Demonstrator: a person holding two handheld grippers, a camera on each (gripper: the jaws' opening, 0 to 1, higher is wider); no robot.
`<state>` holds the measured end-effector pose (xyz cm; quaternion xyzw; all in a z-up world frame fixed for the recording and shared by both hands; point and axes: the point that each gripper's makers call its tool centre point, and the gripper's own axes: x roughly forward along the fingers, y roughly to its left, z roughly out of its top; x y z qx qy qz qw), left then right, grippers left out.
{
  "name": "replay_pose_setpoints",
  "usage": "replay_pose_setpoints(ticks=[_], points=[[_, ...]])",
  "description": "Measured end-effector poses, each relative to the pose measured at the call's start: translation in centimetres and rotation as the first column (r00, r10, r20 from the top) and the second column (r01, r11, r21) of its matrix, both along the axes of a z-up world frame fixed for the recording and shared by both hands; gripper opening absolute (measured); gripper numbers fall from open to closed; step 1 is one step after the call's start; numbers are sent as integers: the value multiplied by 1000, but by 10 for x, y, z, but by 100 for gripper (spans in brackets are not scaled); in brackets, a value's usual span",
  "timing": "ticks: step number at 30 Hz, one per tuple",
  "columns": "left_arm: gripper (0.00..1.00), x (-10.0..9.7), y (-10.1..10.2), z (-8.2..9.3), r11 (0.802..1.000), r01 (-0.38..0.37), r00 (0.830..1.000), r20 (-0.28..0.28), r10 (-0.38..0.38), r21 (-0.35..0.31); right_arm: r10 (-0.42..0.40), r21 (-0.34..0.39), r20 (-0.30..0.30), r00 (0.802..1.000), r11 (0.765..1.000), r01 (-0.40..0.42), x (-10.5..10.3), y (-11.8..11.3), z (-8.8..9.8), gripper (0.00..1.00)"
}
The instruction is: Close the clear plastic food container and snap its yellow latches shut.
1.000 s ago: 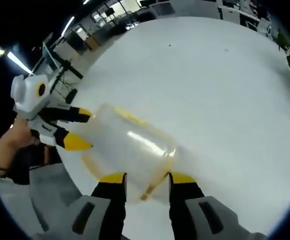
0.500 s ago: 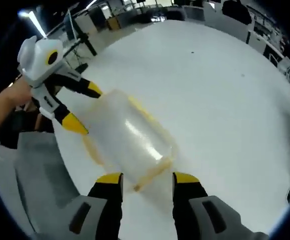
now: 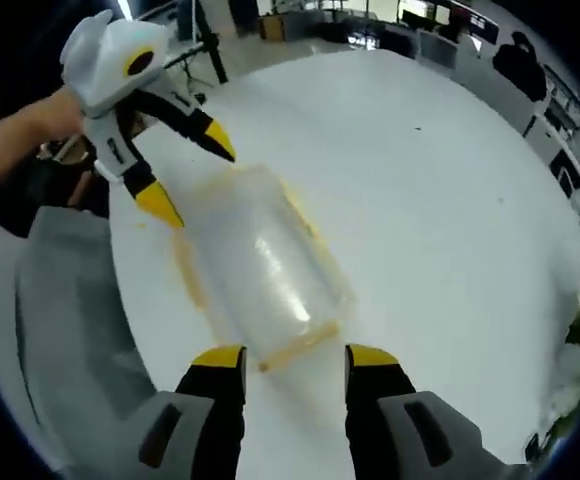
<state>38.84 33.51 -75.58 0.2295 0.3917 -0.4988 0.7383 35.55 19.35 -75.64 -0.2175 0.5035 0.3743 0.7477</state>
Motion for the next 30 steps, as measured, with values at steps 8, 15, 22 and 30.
replay_pose_setpoints(ticks=[8, 15, 22, 30], points=[[52, 8, -4, 12, 993, 115, 986, 118, -119, 39, 86, -43, 15, 996, 995, -85, -1, 3, -1, 35], [49, 5, -10, 14, 971, 230, 956, 171, -238, 69, 158, -71, 32, 987, 985, -155, 1, 5, -1, 28], [47, 4, -12, 6, 953, 280, 939, 171, -297, 114, 202, -77, 48, 978, 977, -198, 4, 12, 2, 25], [45, 0, -19, 6, 930, 354, 915, 171, -367, 98, 283, -91, 68, 957, 957, -276, 5, 24, 1, 27]])
